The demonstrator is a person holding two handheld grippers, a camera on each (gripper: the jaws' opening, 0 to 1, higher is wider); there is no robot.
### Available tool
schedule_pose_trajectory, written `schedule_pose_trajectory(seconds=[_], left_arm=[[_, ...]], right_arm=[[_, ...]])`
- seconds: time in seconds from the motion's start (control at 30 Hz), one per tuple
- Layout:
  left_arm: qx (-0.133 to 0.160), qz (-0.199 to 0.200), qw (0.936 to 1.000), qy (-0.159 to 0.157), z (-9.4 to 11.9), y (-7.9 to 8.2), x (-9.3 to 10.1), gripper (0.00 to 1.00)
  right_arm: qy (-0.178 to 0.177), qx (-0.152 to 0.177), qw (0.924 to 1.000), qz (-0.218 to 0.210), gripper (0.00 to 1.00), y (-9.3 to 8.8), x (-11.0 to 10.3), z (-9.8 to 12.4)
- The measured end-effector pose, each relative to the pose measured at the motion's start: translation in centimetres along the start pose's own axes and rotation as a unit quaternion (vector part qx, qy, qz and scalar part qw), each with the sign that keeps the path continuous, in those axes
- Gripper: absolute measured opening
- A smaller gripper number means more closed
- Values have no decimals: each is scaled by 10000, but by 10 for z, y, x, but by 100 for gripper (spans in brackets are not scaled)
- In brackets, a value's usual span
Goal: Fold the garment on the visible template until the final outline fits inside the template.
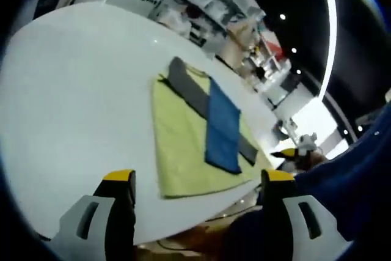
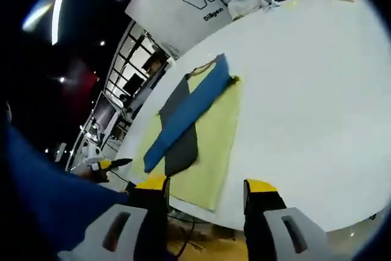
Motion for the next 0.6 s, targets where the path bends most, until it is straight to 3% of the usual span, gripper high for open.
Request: schedule_pose_trajectory(seconds=[0.13,0.4,0.6], left_arm=[[-182,53,9997,-177,2,-6,5,77],[-194,158,9994,-244,4,-9,7,73],[-27,329,9990,-307,-4,-9,9,70]], right_arm=[[27,-286,9995,101,43,-13,1,1],[130,3,9996,-264,39,-16,-4,-3],[301,103,9981,-532,37,-18,-16,-13]])
Point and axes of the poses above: the point that each gripper's makers call its tool centre point, and the gripper's own axes: z roughly backward along the fingers, x roughly to its right, y roughly out of its top, the point moved 8 cm from there along z, roughly backward along the fingers, and after that the axes turned 15 degrees about x, right-handed, at the moved point
